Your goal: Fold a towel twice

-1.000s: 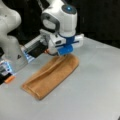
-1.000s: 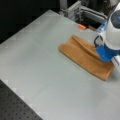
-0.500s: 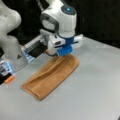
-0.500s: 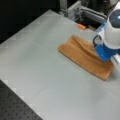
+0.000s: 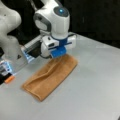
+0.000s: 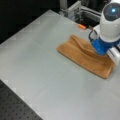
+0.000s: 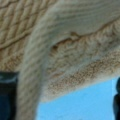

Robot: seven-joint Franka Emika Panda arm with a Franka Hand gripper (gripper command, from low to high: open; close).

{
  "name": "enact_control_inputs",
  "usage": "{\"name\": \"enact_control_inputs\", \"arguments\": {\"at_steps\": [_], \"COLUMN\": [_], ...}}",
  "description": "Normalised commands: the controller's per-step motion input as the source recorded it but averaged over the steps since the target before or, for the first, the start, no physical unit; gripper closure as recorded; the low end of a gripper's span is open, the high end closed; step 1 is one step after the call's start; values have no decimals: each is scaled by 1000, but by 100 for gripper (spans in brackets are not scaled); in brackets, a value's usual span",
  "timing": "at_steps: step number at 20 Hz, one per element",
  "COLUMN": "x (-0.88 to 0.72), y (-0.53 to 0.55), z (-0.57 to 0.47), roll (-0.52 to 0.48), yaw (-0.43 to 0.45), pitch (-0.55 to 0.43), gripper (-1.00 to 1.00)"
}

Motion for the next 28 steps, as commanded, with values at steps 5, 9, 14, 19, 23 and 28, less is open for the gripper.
{"name": "enact_control_inputs", "arguments": {"at_steps": [5, 9, 14, 19, 23, 28], "x": [-152, -123, -94, -17, 163, 310], "y": [55, 120, 175, 203, 283, 259], "z": [-30, -32, 18, 152, 219, 138], "roll": [56, 66, 66, 12, -78, -169], "yaw": [-1, -41, -86, -116, -138, -49], "pitch": [-54, -50, -28, -5, 12, -56], "gripper": [-100, -100, -100, -100, -100, -100]}}
